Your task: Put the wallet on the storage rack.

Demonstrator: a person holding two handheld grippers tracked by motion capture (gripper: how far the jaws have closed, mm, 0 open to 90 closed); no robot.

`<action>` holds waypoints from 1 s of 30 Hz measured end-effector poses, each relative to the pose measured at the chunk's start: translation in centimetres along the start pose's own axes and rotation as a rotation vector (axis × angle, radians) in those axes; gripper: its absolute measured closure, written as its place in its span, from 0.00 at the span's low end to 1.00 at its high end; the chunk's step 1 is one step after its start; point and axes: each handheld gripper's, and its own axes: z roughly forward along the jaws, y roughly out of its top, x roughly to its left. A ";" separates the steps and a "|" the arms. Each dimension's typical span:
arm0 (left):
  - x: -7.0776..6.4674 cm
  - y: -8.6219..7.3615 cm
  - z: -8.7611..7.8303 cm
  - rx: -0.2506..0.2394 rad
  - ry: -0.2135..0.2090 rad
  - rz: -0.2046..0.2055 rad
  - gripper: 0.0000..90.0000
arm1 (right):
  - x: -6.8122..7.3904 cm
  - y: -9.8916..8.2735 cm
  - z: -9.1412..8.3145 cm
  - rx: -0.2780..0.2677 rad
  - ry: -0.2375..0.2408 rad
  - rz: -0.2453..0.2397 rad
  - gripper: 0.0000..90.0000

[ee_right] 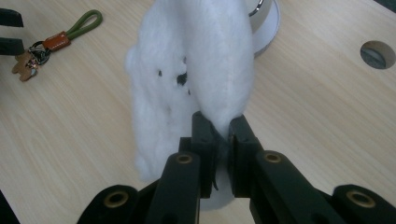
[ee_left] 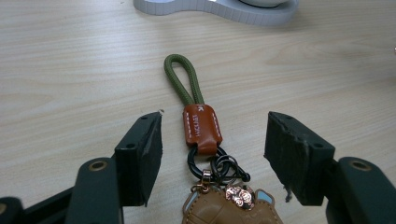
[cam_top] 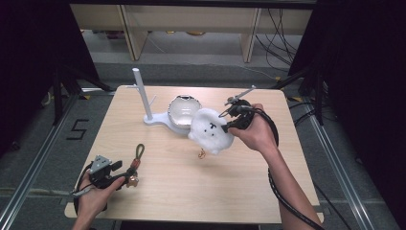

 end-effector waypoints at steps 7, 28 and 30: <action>0.0 -0.1 -0.2 -0.011 -0.002 -0.005 0.40 | 0.0 1.1 -0.1 -0.012 0.003 -0.007 0.94; 0.0 -0.4 -0.4 -0.017 0.018 -0.016 0.40 | -0.8 3.7 0.0 -0.036 -0.015 -0.025 0.94; 0.0 -0.5 -0.3 -0.029 0.009 -0.018 0.40 | -0.9 4.0 0.0 -0.036 -0.021 -0.030 0.94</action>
